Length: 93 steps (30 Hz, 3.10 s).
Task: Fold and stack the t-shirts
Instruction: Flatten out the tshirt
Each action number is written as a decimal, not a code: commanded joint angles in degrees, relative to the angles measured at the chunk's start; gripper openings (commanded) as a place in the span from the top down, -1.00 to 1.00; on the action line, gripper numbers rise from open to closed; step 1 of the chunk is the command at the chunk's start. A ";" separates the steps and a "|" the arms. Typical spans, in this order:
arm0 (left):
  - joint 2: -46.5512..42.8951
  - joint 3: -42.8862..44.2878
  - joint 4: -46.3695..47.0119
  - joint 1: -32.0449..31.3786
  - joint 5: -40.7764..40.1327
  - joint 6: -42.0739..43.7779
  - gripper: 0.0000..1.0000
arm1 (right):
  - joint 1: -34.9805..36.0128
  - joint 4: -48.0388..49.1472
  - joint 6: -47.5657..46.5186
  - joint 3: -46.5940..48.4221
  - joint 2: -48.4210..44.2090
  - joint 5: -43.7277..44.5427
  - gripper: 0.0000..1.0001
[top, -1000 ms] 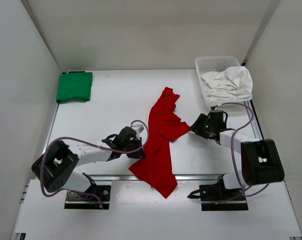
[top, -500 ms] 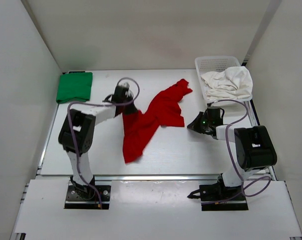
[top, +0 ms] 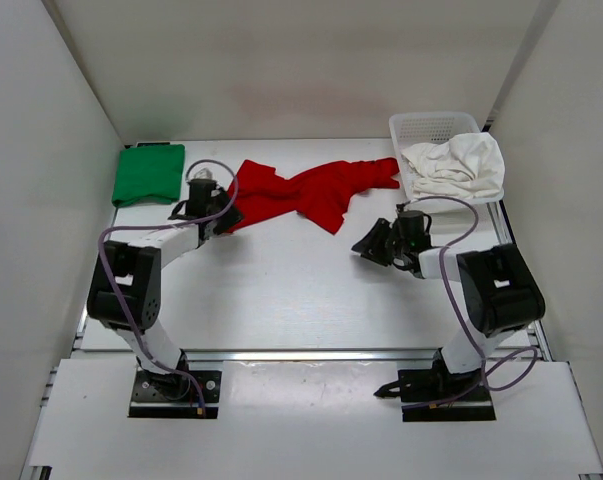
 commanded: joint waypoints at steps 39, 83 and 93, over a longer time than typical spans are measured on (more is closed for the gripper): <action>-14.34 -21.08 15.38 9.27 4.84 -9.28 -0.02 | 4.91 0.04 14.86 17.16 13.48 5.60 1.00; 3.24 9.29 3.08 15.96 3.76 -9.11 1.00 | -1.77 -0.67 4.03 -9.50 -29.80 0.68 1.00; -28.70 -8.77 2.36 12.18 -0.69 -2.60 0.90 | -1.50 -4.44 3.25 -14.04 -39.09 0.07 0.99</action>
